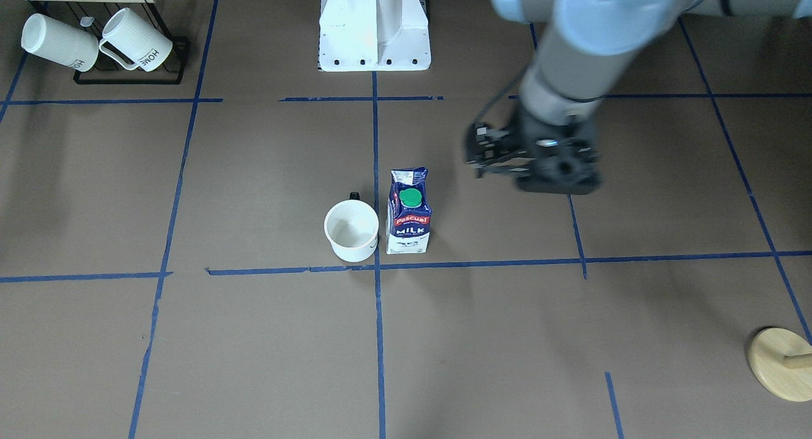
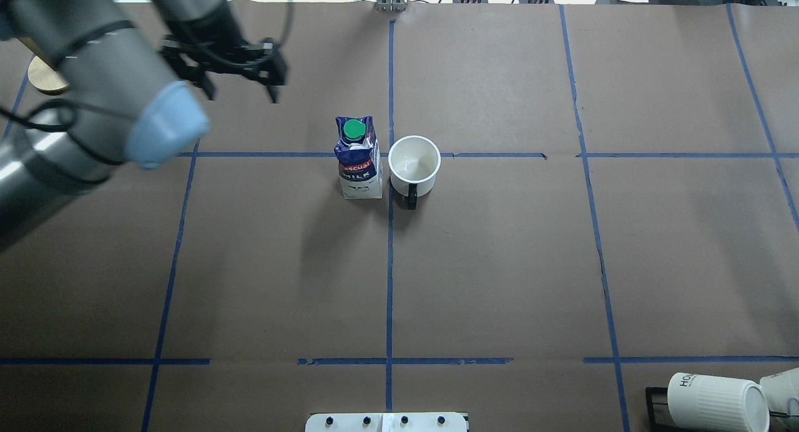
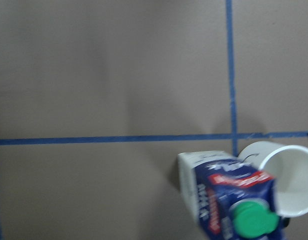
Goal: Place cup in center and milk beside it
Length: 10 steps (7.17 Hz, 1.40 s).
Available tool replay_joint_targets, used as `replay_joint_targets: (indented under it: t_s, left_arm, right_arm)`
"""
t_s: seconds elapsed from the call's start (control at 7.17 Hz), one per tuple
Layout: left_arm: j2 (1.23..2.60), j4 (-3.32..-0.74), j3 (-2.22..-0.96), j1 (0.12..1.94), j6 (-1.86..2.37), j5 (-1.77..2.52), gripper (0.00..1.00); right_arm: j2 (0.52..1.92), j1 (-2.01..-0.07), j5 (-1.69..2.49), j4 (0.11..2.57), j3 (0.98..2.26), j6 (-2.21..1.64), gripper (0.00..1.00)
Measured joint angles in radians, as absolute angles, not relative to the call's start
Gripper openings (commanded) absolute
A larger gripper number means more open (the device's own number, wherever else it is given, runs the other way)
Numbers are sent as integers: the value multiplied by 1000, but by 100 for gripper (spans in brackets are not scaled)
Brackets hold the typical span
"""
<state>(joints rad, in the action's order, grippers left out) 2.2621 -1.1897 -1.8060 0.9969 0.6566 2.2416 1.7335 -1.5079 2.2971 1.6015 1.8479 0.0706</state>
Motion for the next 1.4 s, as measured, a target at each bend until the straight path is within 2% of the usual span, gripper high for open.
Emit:
replay_joint_targets:
  t_s: [0.28, 0.7, 1.4]
  left_arm:
    - [2033, -1188, -1856, 1177, 293, 2312, 100]
    - [1730, -1209, -1829, 1439, -145, 2362, 100]
    - [1490, -1490, -1677, 1541, -203, 2392, 100]
  right_arm:
    - [1733, -1508, 2297, 1601, 1848, 43, 100]
    - [1732, -1506, 2299, 1600, 1851, -16, 100]
    - [1732, -1505, 2298, 1600, 1850, -24, 100]
